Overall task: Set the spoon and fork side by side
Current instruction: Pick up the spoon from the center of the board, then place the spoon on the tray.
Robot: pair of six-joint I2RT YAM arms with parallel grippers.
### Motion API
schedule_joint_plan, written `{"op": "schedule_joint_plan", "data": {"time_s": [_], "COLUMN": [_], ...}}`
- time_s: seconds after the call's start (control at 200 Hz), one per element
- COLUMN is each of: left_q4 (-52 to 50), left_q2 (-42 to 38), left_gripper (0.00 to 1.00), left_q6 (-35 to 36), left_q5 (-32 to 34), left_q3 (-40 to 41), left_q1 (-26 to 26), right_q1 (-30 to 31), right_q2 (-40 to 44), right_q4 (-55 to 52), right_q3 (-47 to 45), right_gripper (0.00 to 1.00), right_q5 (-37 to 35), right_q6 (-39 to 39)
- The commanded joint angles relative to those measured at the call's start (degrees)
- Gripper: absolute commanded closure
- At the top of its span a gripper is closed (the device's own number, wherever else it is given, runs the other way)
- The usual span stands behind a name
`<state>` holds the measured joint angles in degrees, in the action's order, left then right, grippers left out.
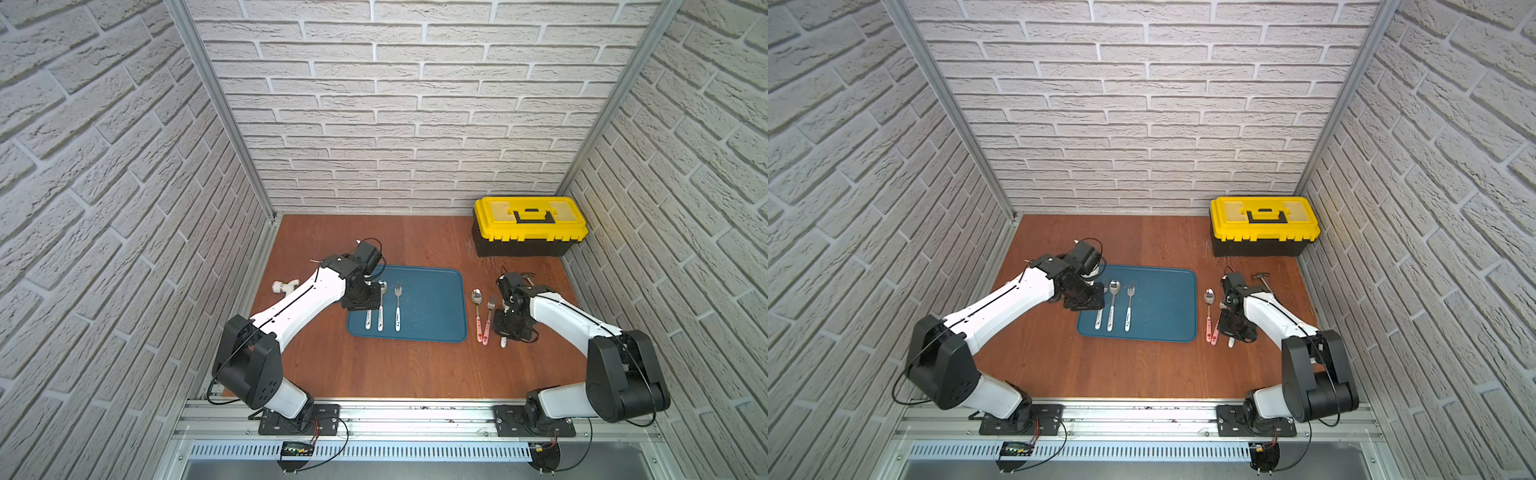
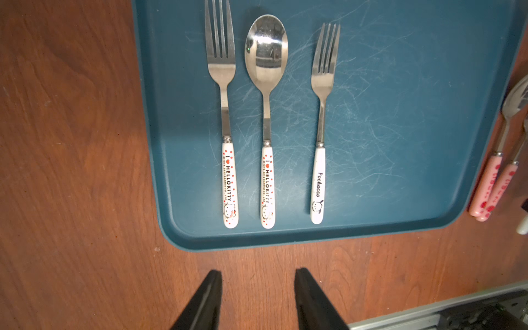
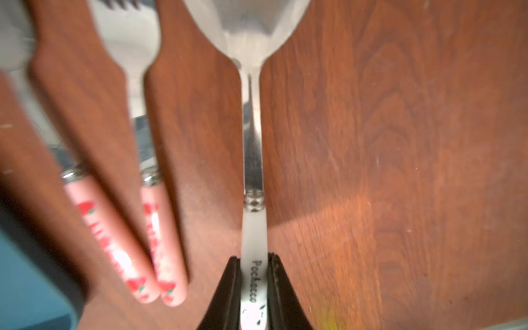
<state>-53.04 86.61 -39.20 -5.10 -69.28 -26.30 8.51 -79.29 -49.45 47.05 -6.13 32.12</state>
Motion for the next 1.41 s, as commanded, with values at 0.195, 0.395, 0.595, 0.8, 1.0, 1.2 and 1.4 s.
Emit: {"op": "schedule_joint_plan", "data": {"time_s": [0.195,0.395,0.595,0.8,1.0,1.2,1.4], "left_q4": [1.53,1.83,2.06,2.98,2.64,2.12,1.72], "left_q2": [-1.79,-4.21,-5.29,-5.16,-5.81,-6.79,-7.66], "left_gripper": [0.53,0.53,0.53,0.53,0.54,0.54,0.54], "left_q6": [0.51,1.72,2.11,2.31,2.56,2.55,2.51], "left_q5": [-0.76,-1.52,-2.25,-2.82,-2.98,-3.55,-3.49], "left_q3": [1.51,3.43,4.65,5.64,6.28,6.05,6.08], "left_q1": [4.08,9.36,11.75,11.94,12.06,12.06,12.03], "right_q1": [17.25,25.97,30.01,32.0,33.88,33.96,33.94], "right_q2": [-3.92,-16.52,-28.24,-33.09,-35.27,-35.19,-35.52], "right_q4": [-2.47,2.14,4.02,5.57,6.6,9.21,8.11], "right_q3": [15.14,24.59,33.44,36.36,37.35,35.5,35.57], "right_gripper": [0.89,0.88,0.89,0.89,0.89,0.89,0.89], "right_q5": [1.81,4.09,6.45,8.49,8.41,9.0,7.23], "right_q6": [4.48,6.6,8.02,10.78,14.19,19.11,19.6]}}
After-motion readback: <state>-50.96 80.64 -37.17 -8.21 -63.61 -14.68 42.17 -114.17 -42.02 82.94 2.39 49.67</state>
